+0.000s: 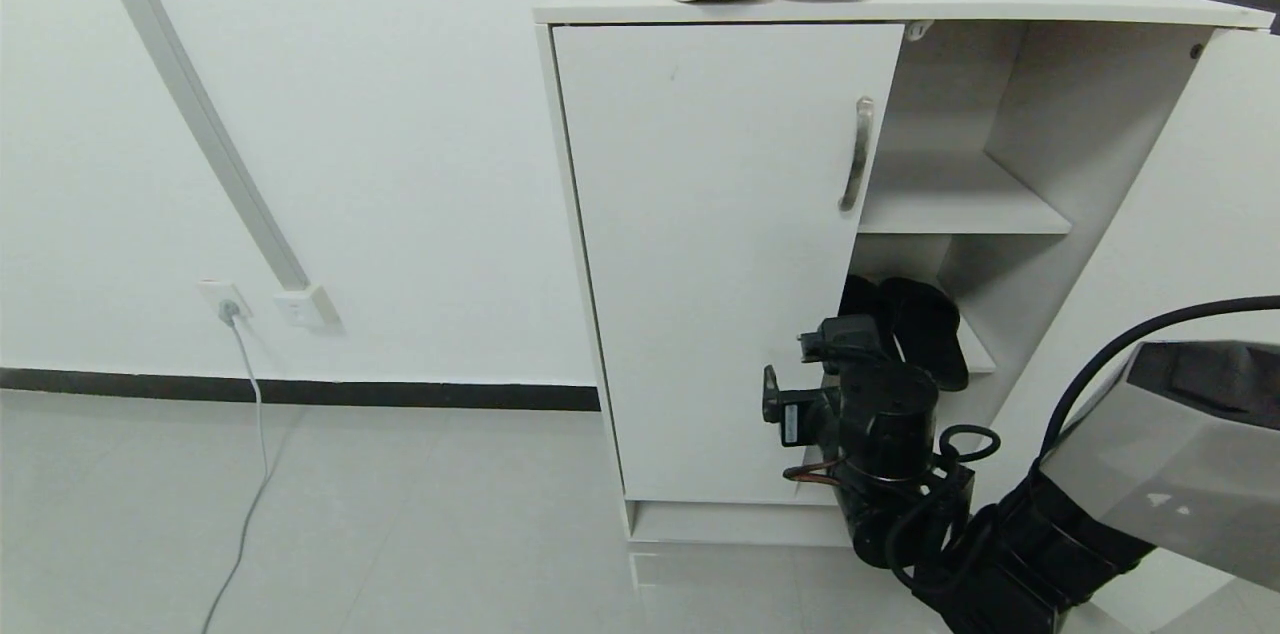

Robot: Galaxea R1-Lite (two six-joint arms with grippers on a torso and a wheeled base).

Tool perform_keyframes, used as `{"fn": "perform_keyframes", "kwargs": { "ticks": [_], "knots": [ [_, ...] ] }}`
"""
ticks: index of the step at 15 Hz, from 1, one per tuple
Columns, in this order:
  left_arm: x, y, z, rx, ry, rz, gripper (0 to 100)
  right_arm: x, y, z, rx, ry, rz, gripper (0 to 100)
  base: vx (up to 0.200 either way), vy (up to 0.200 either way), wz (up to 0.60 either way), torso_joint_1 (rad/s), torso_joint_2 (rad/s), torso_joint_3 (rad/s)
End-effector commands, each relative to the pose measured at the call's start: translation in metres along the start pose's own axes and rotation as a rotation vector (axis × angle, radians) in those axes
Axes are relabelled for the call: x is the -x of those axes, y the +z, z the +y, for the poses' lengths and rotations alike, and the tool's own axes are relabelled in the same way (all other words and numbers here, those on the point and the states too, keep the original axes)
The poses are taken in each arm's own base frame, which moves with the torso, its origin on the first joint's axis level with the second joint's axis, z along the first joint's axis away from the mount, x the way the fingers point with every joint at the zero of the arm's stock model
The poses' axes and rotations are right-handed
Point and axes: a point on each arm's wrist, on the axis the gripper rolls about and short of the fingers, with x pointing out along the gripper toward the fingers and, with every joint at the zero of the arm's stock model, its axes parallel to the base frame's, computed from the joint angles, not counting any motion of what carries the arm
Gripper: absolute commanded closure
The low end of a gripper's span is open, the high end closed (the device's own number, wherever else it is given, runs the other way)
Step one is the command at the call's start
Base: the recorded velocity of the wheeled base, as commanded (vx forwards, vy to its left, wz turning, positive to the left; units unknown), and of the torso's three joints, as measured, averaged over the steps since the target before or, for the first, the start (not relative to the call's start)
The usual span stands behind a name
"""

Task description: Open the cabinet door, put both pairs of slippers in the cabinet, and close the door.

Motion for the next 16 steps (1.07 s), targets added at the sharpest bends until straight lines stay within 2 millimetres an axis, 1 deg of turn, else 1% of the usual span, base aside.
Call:
{"fn": "perform_keyframes", "kwargs": {
  "ticks": [1, 6, 7, 10, 16],
  "knots": [
    [-0.0001, 0.0, 0.0, 0.001, 0.0, 0.002, 100, -0.0008, -0.0044, 0.0008, 0.01, 0.001, 0.009, 0, 0.0, 0.0, 0.0, 0.0, 0.0, 0.0],
    [-0.0001, 0.0, 0.0, -0.001, 0.0, 0.002, 100, -0.0013, -0.0053, 0.0012, 0.013, 0.001, 0.012, 0, 0.0, 0.0, 0.0, 0.0, 0.0, 0.0],
    [-0.0001, 0.0, 0.0, -0.001, 0.0, 0.002, 100, -0.0013, -0.0053, 0.0012, 0.013, 0.001, 0.012, 0, 0.0, 0.0, 0.0, -0.002, -0.14, -0.163],
    [0.0, -0.0001, 0.0, 0.001, 0.0, 0.001, 100, -0.0013, -0.0052, 0.0011, 0.013, -0.002, 0.01, 0, 0.0, 0.0, 0.0, 0.012, -0.26, -0.328],
    [-0.0001, 0.0, 0.0, -0.001, 0.0, 0.002, 100, -0.0009, -0.0044, 0.0016, 0.012, -0.001, 0.009, 0, 0.0, 0.0, 0.0, 0.071, -0.47, -0.364]
  ]
}}
